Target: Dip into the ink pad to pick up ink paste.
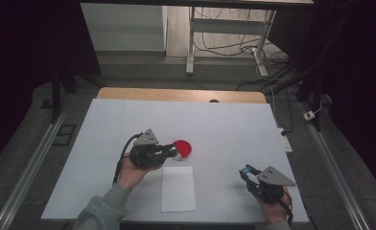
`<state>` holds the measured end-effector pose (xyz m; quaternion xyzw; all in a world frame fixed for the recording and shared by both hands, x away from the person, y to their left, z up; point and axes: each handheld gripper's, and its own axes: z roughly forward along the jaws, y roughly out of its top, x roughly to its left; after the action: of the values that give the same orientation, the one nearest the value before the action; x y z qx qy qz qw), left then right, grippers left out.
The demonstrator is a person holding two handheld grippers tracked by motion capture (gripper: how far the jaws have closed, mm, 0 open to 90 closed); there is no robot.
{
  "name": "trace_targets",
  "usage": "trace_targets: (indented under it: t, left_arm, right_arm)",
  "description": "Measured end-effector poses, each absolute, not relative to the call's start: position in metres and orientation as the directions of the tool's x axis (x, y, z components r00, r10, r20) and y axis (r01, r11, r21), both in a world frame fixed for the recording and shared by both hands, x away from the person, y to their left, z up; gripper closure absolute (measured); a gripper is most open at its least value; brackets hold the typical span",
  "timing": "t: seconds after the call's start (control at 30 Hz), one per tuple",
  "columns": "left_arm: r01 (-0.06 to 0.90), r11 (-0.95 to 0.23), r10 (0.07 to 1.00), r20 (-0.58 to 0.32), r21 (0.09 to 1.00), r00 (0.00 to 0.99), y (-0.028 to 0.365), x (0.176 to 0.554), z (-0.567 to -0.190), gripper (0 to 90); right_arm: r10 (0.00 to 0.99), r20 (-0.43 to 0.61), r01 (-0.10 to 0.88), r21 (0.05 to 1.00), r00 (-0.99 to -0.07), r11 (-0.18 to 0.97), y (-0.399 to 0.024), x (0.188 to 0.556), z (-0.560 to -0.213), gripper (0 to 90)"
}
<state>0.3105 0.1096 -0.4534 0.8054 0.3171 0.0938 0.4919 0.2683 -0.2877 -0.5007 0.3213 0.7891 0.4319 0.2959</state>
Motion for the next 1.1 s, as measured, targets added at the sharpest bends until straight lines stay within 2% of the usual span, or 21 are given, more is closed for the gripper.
trace_targets:
  t: [1.1]
  left_arm:
    - [0.415,-0.334,0.609,-0.142,0.846,0.781,0.103,0.349,-0.450,76.1]
  right_arm:
    - [0.761,-0.200,0.255,0.864,-0.617,0.434,-0.285,0.270,-0.503,65.2]
